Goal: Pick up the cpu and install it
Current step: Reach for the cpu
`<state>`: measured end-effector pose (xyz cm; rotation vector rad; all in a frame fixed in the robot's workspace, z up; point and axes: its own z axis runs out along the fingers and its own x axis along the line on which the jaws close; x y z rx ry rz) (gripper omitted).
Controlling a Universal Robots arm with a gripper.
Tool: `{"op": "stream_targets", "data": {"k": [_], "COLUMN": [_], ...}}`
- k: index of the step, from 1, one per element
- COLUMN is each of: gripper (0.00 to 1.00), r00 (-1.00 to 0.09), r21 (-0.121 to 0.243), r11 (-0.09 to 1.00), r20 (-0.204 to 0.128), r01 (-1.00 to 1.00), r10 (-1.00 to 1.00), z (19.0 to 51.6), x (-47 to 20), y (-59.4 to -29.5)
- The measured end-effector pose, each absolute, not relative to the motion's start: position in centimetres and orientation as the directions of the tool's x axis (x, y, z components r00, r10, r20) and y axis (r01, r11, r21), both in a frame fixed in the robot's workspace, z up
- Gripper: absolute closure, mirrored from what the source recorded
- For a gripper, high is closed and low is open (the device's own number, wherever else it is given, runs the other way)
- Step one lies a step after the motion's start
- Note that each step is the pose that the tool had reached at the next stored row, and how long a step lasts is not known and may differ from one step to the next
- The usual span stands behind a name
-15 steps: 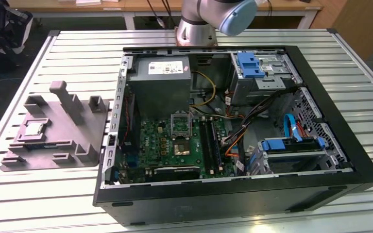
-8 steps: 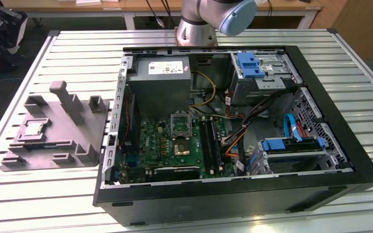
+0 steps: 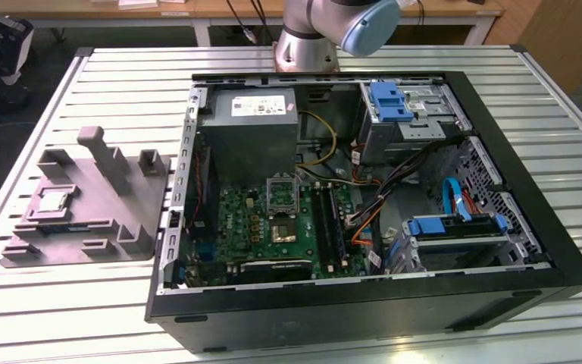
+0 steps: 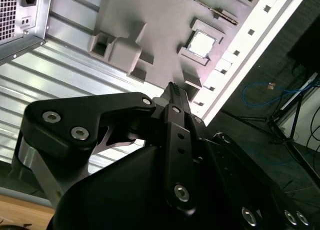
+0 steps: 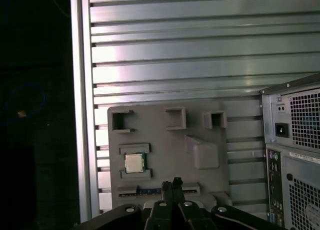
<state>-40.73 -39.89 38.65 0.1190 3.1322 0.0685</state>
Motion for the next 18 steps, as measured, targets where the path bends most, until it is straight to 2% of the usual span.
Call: {"op": "stream_targets", "data": {"k": [18], "gripper": [0.89], "r00": [-0.997], "r21": [0.044], "r11": [0.996], "r20": [-0.005], "r01": [0.075], "r10": [0.076], "z": [38.6], "x": [-44.4], "y": [-39.9]}}
